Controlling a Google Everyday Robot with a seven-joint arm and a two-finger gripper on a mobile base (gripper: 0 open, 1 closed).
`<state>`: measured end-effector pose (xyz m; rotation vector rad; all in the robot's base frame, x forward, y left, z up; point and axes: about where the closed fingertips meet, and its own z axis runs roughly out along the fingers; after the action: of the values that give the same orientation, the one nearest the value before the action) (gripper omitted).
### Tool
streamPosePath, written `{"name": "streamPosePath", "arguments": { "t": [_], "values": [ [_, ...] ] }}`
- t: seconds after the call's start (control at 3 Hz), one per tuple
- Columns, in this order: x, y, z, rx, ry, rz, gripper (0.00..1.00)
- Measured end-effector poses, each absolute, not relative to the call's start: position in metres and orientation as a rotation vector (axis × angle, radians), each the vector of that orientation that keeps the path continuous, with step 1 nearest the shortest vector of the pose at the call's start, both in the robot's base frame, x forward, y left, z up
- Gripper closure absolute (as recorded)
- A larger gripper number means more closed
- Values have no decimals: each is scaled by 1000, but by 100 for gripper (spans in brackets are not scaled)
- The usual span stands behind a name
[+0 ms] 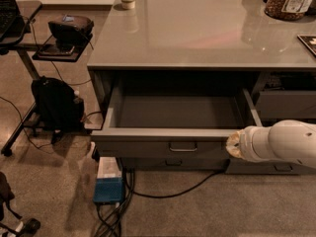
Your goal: Close top drawer
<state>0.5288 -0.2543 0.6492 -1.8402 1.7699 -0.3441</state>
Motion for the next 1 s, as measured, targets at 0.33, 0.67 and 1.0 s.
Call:
{"name": "streamPosePath", "arguments": {
  "t": [0.33,0.67,1.0],
  "values": [
    [529,-254,649,-1840,1770,-344,12],
    [529,-254,649,-1840,1770,-344,0],
    [529,-254,649,-1840,1770,-344,0]
  ]
}}
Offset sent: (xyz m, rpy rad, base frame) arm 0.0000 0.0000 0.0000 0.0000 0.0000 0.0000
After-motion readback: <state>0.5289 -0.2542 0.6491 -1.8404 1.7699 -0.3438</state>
